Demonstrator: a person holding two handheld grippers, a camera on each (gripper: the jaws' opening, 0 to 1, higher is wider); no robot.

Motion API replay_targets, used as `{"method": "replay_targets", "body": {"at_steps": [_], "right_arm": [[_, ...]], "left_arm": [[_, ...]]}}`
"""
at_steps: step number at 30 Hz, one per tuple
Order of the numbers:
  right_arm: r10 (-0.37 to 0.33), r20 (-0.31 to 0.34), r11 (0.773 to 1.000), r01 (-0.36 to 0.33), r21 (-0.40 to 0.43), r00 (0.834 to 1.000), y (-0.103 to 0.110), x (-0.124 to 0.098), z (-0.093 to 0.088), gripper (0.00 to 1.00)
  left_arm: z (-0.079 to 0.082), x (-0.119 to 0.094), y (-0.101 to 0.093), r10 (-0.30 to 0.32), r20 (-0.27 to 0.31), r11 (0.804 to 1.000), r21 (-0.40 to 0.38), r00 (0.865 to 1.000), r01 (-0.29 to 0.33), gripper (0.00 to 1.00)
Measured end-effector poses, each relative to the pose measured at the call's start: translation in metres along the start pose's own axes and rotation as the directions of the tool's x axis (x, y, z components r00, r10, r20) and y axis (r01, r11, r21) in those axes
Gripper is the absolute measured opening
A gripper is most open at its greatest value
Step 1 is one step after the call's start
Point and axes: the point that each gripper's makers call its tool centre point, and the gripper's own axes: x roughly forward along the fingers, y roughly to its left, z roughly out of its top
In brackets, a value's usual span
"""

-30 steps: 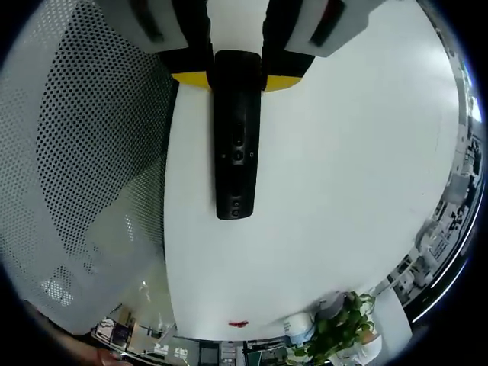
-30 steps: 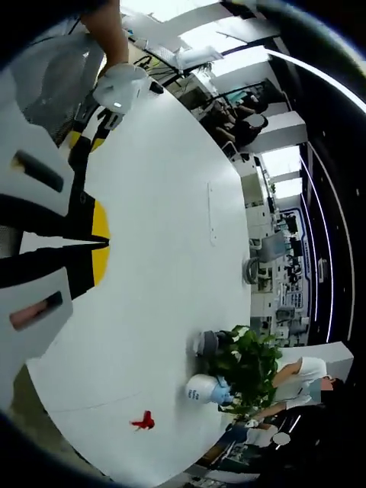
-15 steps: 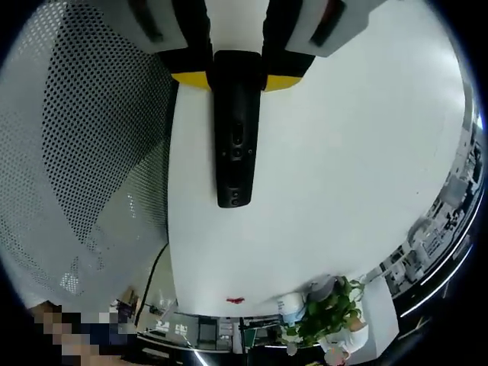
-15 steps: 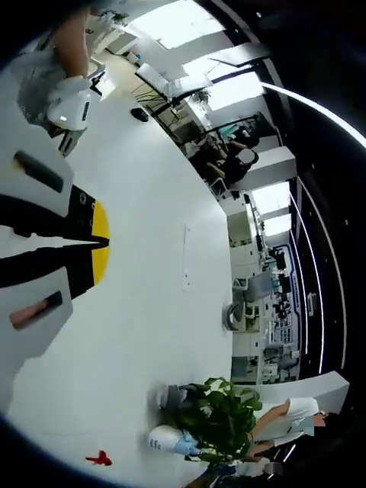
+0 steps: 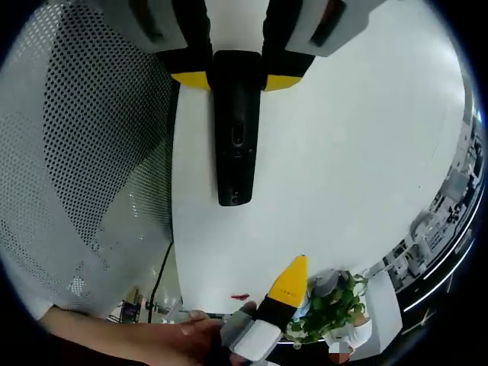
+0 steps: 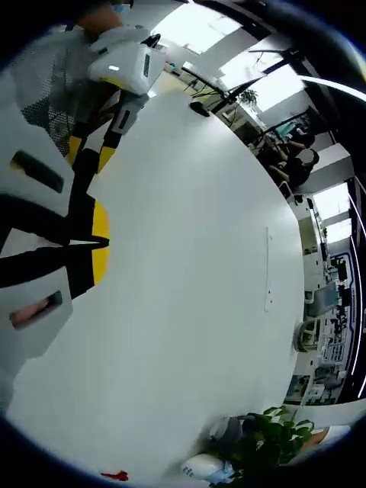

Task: Press the specified remote control buttons in sequence, fully releasing each button before pressing the next.

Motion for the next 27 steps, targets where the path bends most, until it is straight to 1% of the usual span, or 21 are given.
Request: {"method": "replay_targets", "body": {"at_steps": [2, 5, 6, 8, 10, 12, 14, 16, 21, 27], "right_arm": [[0.026, -0.057, 0.999, -0.025, 0.027, 0.998, 0.002, 0.005, -0.009, 0.00], [0.026, -0.132, 0.998, -0.019, 0.057, 0.991, 0.000, 0.011, -0.023, 0.00], [0.031, -0.165, 0.997, -0.020, 0.068, 0.986, 0.001, 0.013, -0.031, 0.00], [0.051, -0.211, 0.995, -0.031, 0.094, 0.976, 0.004, 0.015, -0.040, 0.00], [0.058, -0.246, 0.994, -0.032, 0.109, 0.968, 0.005, 0.018, -0.048, 0.00], [0.059, -0.269, 0.993, -0.028, 0.115, 0.961, 0.004, 0.020, -0.053, 0.00], [0.064, -0.277, 0.992, -0.032, 0.120, 0.959, 0.005, 0.020, -0.055, 0.00], [0.082, -0.297, 0.989, -0.040, 0.144, 0.951, 0.008, 0.019, -0.059, 0.00], [0.091, -0.299, 0.987, -0.046, 0.153, 0.950, 0.009, 0.020, -0.060, 0.00], [0.080, -0.330, 0.989, -0.034, 0.142, 0.940, 0.009, 0.023, -0.066, 0.00]], "left_arm": [[0.000, 0.000, 0.000, 0.000, 0.002, 1.000, 0.002, 1.000, 0.000, 0.24], [0.000, 0.000, -0.001, -0.001, 0.002, 1.000, 0.005, 1.000, 0.001, 0.24], [0.000, 0.000, -0.001, -0.003, 0.004, 1.000, 0.008, 1.000, 0.003, 0.24], [0.000, 0.000, -0.001, -0.003, 0.003, 1.000, 0.009, 1.000, 0.003, 0.24], [0.000, 0.000, -0.001, -0.003, 0.000, 1.000, 0.008, 1.000, 0.003, 0.24], [0.000, 0.000, -0.001, -0.001, -0.005, 1.000, 0.006, 1.000, 0.001, 0.24], [0.000, 0.000, -0.001, 0.000, -0.008, 1.000, 0.009, 1.000, 0.000, 0.24], [0.000, 0.000, -0.001, 0.000, -0.008, 1.000, 0.009, 1.000, 0.000, 0.24], [0.000, 0.000, -0.001, 0.001, -0.009, 1.000, 0.008, 1.000, 0.000, 0.24], [0.000, 0.000, -0.001, 0.000, -0.005, 1.000, 0.006, 1.000, 0.000, 0.24]]}}
